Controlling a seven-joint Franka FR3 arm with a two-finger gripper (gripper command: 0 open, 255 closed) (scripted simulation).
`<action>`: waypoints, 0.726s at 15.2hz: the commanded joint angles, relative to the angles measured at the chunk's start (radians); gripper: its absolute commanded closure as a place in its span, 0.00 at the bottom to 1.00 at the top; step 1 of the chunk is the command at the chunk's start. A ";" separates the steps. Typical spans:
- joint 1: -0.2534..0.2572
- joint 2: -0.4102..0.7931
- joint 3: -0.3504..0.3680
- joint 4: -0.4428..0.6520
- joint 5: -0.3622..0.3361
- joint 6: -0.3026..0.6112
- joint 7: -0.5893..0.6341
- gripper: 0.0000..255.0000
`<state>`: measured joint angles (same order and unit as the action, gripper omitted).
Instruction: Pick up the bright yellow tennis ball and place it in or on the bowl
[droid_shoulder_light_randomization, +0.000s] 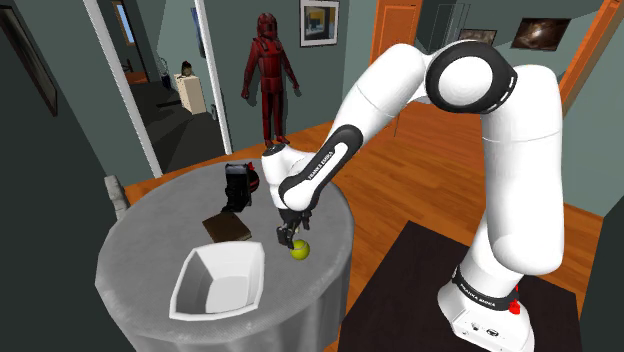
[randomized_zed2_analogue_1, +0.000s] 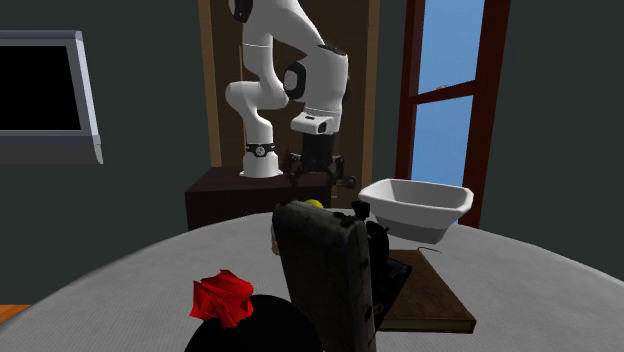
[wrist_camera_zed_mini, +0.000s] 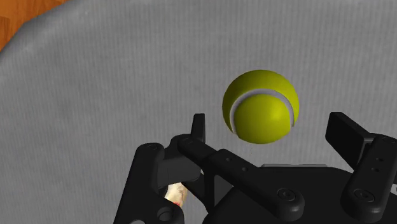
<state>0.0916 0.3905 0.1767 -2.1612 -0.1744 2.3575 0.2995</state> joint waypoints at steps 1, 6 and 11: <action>0.014 0.061 -0.006 0.054 -0.016 0.002 0.016 0.00; 0.019 0.108 -0.018 0.044 -0.033 0.058 0.027 0.00; 0.022 0.133 -0.024 0.041 -0.042 0.087 0.033 0.00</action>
<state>0.1131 0.5216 0.1530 -2.1201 -0.2158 2.4415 0.3319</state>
